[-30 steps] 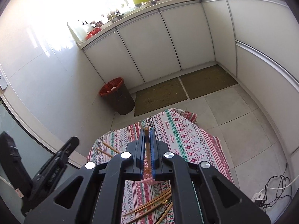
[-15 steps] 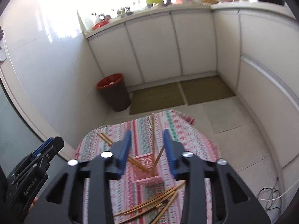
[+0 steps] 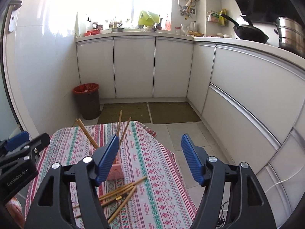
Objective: Organize utensils
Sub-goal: 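Move both tools back to the pile and grasp a chopstick with the left tool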
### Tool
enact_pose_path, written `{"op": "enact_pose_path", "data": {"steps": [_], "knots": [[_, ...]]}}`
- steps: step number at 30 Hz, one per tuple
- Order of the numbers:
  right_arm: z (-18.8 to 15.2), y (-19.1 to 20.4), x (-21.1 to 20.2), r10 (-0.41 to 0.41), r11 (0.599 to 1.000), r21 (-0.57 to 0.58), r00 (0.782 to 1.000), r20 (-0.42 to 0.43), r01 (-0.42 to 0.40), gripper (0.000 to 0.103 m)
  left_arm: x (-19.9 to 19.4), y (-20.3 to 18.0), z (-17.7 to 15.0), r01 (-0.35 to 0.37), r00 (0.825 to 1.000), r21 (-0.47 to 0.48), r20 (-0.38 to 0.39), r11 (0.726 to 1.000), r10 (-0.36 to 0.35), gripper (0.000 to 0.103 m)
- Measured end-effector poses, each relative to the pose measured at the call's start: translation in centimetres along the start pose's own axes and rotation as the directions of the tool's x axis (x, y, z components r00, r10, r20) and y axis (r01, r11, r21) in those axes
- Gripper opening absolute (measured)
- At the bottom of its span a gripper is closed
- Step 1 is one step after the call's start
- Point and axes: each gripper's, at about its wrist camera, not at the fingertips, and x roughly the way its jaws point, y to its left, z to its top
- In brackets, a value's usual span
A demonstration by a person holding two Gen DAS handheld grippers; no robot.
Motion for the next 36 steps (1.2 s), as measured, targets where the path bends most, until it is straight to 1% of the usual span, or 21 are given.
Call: {"op": "enact_pose_path", "data": {"steps": [1,3,4,6,8,9,13,16,17,19,20,21,22,23,25,26,28,30,31,34,36], "knots": [[-0.1,0.2,-0.2,0.001,1.0,-0.003,1.0,-0.003,-0.001,0.068,-0.2,-0.1,-0.2,-0.001,1.0,0.006,0.0,1.0,0.001,0.072],[-0.7,0.1,-0.8,0.001,1.0,-0.001,1.0,-0.004,-0.001,0.073,-0.7,-0.2,-0.6,-0.003,1.0,0.014,-0.001,1.0,0.003,0.079],[-1.0,-0.1,-1.1,0.0,1.0,0.001,1.0,0.001,0.0,0.08,-0.8,-0.2,-0.8,-0.006,1.0,0.012,0.001,1.0,0.006,0.082],[-1.3,-0.3,-2.0,-0.006,1.0,0.013,1.0,0.018,0.006,0.083,-1.0,-0.2,-1.4,-0.018,1.0,0.008,-0.001,1.0,0.018,0.087],[-1.7,-0.7,-2.7,-0.029,0.999,0.019,0.999,0.031,0.029,0.094,-1.0,0.0,-1.9,-0.024,1.0,0.001,-0.003,1.0,0.024,0.091],[-2.0,-0.9,-3.1,-0.056,0.998,0.019,0.998,0.041,0.056,0.096,-1.0,0.1,-2.1,-0.028,1.0,-0.002,-0.006,1.0,0.028,0.094],[-3.8,-3.1,-4.1,-0.184,0.982,0.05,0.98,0.073,0.18,0.096,-0.3,0.0,-3.5,-0.023,0.998,0.014,-0.05,1.0,0.024,0.096],[-6.1,-5.1,-4.1,-0.185,0.98,0.086,0.982,0.035,0.181,0.096,1.5,-1.0,-4.7,0.017,0.992,0.073,-0.127,0.997,-0.007,0.096],[-6.7,-5.6,-3.9,-0.183,0.979,0.094,0.983,0.016,0.181,0.096,2.4,-1.5,-5.3,0.051,0.985,0.093,-0.168,0.994,-0.035,0.096],[-8.4,-7.2,-2.9,-0.17,0.977,0.123,0.984,-0.044,0.175,0.096,4.4,-2.5,-6.7,0.133,0.957,0.114,-0.274,0.984,-0.098,0.096],[-9.2,-7.9,-2.4,-0.168,0.974,0.142,0.983,-0.071,0.177,0.096,5.8,-3.1,-7.6,0.179,0.931,0.115,-0.341,0.977,-0.131,0.096],[-10.2,-8.8,-1.7,-0.17,0.967,0.172,0.979,-0.109,0.187,0.096,6.8,-3.6,-8.3,0.205,0.911,0.111,-0.385,0.972,-0.148,0.096],[-10.8,-9.6,-1.0,-0.17,0.959,0.2,0.973,-0.156,0.2,0.096,8.1,-4.1,-9.2,0.236,0.882,0.107,-0.441,0.966,-0.167,0.096],[-11.2,-10.6,-0.2,-0.14,0.951,0.241,0.966,-0.218,0.193,0.096,9.1,-4.4,-10.0,0.261,0.858,0.104,-0.48,0.96,-0.181,0.096],[-11.4,-11.8,0.3,-0.066,0.935,0.321,0.965,-0.253,0.148,0.096,10.8,-5.4,-11.3,0.309,0.811,0.102,-0.548,0.946,-0.206,0.096],[-11.6,-12.2,0.3,-0.059,0.926,0.347,0.965,-0.257,0.149,0.096,11.9,-6.0,-11.8,0.336,0.783,0.099,-0.582,0.937,-0.219,0.096],[-11.9,-12.9,0.7,-0.063,0.912,0.375,0.96,-0.275,0.167,0.096,13.4,-6.9,-12.4,0.371,0.745,0.084,-0.622,0.925,-0.242,0.095],[-12.2,-13.3,1.4,-0.032,0.904,0.398,0.952,-0.303,0.157,0.096,14.7,-7.6,-12.7,0.401,0.713,0.068,-0.649,0.914,-0.265,0.093],[-12.4,-13.5,1.8,-0.013,0.899,0.412,0.947,-0.32,0.151,0.096,15.4,-8.0,-12.7,0.414,0.703,0.073,-0.659,0.907,-0.267,0.089],[-13.1,-14.1,2.4,0.021,0.88,0.449,0.931,-0.364,0.155,0.096,17.3,-9.5,-12.3,0.437,0.686,0.114,-0.684,0.892,-0.248,0.083],[-13.4,-14.5,2.6,0.052,0.865,0.479,0.925,-0.376,0.146,0.096,19.0,-10.1,-12.1,0.452,0.658,0.109,-0.711,0.885,-0.248,0.079]]}}
